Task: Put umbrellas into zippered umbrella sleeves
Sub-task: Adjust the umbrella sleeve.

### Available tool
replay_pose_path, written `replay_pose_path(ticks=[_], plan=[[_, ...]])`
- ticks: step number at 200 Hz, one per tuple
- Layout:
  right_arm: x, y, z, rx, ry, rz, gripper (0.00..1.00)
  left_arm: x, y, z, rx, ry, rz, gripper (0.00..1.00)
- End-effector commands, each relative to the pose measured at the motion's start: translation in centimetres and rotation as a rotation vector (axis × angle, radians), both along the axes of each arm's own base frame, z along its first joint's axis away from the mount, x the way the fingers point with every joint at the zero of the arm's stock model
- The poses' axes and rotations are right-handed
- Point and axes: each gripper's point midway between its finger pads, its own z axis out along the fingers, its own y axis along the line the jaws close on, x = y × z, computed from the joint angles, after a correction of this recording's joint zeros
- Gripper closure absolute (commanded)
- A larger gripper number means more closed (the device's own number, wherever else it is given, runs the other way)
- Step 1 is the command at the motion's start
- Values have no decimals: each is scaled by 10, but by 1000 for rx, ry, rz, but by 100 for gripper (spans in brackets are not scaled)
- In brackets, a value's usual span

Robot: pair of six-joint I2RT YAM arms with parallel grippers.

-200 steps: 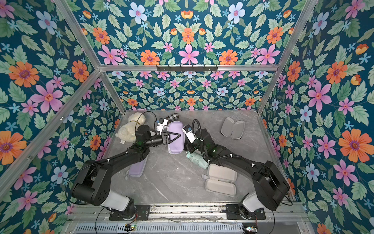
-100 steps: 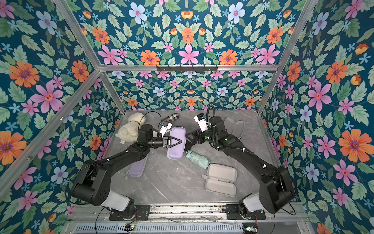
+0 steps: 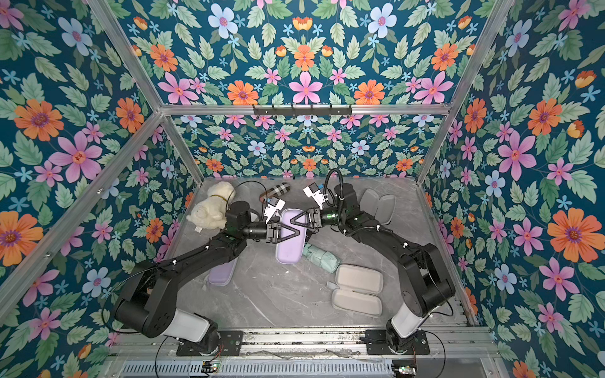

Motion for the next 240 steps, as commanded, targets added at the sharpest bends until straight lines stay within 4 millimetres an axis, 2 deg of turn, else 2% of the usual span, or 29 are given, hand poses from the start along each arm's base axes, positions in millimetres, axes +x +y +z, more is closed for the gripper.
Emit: replay_pose_path(ticks=[1,10,25,43,58,74,116,137,156,181,196,225,240], plan=[[6,0,29,110,-47,-19,66,6,8,23,-85,-35,40,34],[14,-2,35,142,-51,-69,72,10,16,23,-100,-13,87,28],[28,-5,44,194,-30,-167,74,15,34,21,-135,34,166,21],[49,-13,48,238,17,-314,75,21,60,14,-190,104,286,18],[68,-26,41,258,85,-478,77,26,76,5,-230,158,394,17],[81,-33,28,264,175,-606,79,27,83,-1,-266,180,479,17],[79,-22,13,222,288,-727,79,35,77,-1,-302,176,564,20],[73,-15,5,194,328,-759,78,43,78,-4,-316,187,595,29],[68,-12,1,176,341,-772,75,50,78,-7,-339,220,607,42],[57,-10,-11,131,341,-718,53,57,81,-11,-375,270,625,66],[52,-23,-24,67,296,-692,42,60,84,-10,-396,292,622,75],[38,-64,-65,-214,108,-714,39,61,84,-9,-381,298,599,79],[32,-75,-75,-337,-75,-717,41,61,81,-9,-355,294,590,79]])
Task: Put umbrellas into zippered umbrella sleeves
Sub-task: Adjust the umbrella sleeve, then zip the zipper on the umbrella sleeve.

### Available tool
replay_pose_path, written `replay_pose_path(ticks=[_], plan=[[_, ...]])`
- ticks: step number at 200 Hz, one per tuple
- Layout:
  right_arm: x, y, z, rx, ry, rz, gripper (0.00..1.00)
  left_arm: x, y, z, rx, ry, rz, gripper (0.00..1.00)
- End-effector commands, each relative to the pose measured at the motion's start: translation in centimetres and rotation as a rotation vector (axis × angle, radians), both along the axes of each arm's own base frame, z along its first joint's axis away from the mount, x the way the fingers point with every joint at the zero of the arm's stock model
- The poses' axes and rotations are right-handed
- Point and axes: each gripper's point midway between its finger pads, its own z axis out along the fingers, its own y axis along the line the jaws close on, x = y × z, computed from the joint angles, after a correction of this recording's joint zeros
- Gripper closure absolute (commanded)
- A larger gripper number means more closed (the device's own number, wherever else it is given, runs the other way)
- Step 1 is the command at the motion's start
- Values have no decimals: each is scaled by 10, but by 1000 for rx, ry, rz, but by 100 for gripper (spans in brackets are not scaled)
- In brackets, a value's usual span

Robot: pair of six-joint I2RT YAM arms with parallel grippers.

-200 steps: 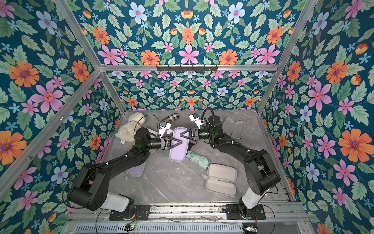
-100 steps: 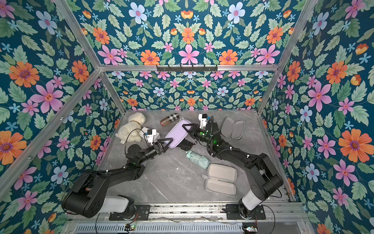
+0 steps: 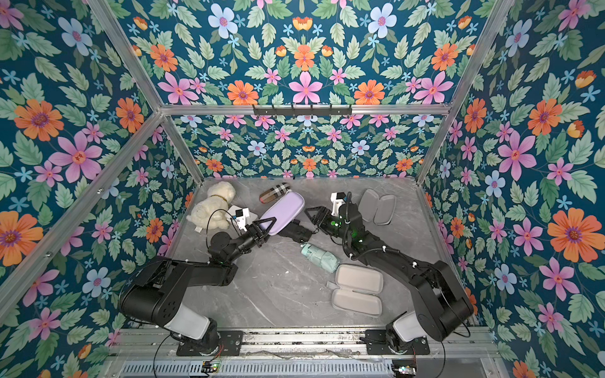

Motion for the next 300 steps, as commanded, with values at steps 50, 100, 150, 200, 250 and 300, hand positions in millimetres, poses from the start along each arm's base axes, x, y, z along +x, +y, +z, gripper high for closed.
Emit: replay_pose_path(ticks=[50,100,150,200,250,300], plan=[[-18,12,-18,-770,-554,116,46,-7,-7,25,79,-86,-45,79],[-8,52,-4,-817,-677,150,53,-11,-10,28,99,-98,-49,79],[1,65,7,-794,-716,113,65,-11,-12,27,101,-97,-56,79],[7,68,14,-811,-751,88,79,-14,-13,26,106,-96,-64,80],[8,52,6,-894,-754,82,100,-15,-10,23,162,-89,-62,80],[27,11,6,-943,-747,69,100,-18,-1,1,271,-30,-88,84]])
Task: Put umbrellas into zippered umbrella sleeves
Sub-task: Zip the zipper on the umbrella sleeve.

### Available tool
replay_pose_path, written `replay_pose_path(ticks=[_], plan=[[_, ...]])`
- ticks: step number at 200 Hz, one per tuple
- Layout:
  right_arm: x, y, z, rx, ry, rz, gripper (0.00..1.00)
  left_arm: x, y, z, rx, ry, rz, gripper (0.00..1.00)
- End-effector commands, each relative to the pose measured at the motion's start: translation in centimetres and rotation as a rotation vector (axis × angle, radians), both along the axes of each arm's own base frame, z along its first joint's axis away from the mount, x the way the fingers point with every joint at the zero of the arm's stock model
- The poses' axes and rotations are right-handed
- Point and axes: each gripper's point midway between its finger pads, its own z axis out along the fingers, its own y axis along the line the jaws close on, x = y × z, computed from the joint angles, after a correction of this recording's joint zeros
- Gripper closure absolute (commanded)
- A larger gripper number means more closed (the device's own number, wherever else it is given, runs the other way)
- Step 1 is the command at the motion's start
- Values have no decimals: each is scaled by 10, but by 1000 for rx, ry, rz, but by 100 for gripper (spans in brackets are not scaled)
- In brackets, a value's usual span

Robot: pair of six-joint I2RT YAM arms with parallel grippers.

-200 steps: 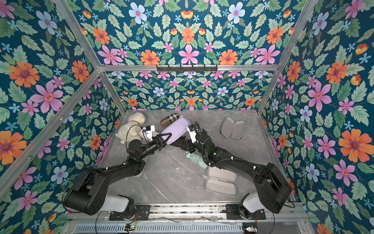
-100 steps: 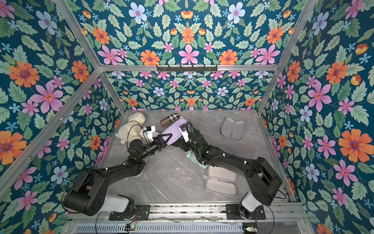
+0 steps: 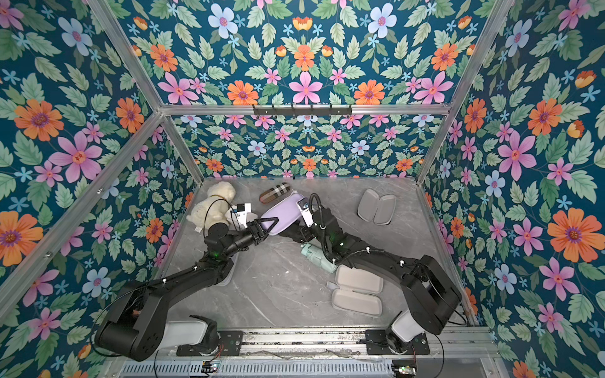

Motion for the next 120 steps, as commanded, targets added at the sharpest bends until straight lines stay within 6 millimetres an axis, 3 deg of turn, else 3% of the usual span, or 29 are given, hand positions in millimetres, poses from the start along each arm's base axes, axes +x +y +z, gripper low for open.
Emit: replay_pose_path(ticks=[1,39,93,120], plan=[[10,-13,15,-11,-57,1,100,-5,3,-10,74,-2,-33,84],[28,-38,24,-10,-71,10,100,-17,3,-30,226,24,-155,86],[17,-21,47,-92,-204,196,100,-35,-7,-49,347,46,-360,88],[21,-22,46,-185,-225,212,100,-38,-8,-52,369,40,-406,89]])
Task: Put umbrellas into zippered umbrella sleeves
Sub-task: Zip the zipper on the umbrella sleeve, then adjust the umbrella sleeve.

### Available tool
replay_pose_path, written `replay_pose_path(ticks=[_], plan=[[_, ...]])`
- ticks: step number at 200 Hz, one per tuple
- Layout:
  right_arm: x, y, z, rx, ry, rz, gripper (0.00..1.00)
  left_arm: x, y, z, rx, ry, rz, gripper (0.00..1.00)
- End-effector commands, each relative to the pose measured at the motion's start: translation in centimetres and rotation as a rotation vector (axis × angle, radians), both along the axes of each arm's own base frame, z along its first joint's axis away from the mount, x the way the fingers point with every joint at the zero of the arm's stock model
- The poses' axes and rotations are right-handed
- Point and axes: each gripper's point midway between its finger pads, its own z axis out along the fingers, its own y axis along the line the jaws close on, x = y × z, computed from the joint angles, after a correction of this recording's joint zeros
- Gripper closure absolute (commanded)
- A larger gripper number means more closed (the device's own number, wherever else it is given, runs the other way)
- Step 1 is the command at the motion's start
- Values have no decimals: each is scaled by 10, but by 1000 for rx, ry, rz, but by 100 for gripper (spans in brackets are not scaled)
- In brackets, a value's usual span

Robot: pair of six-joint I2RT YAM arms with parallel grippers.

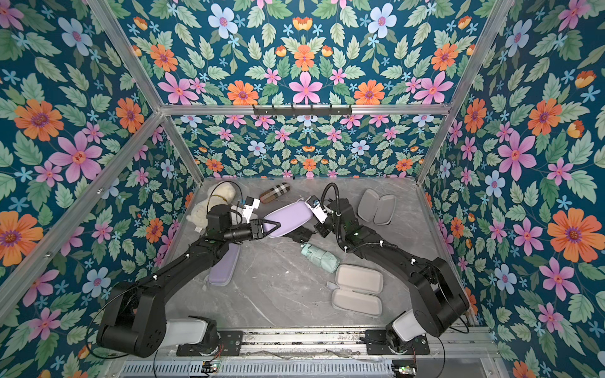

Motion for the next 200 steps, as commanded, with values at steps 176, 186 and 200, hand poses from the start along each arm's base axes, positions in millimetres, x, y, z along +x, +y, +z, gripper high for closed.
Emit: replay_pose_path(ticks=[176,186,200], plan=[[-48,17,20,563,1061,297,17,-39,-18,12,-2,-69,-211,86],[-56,22,27,579,1094,367,21,-38,-19,13,-6,-73,-216,86],[-67,28,30,578,1121,433,27,-36,-22,16,-15,-79,-225,86]])
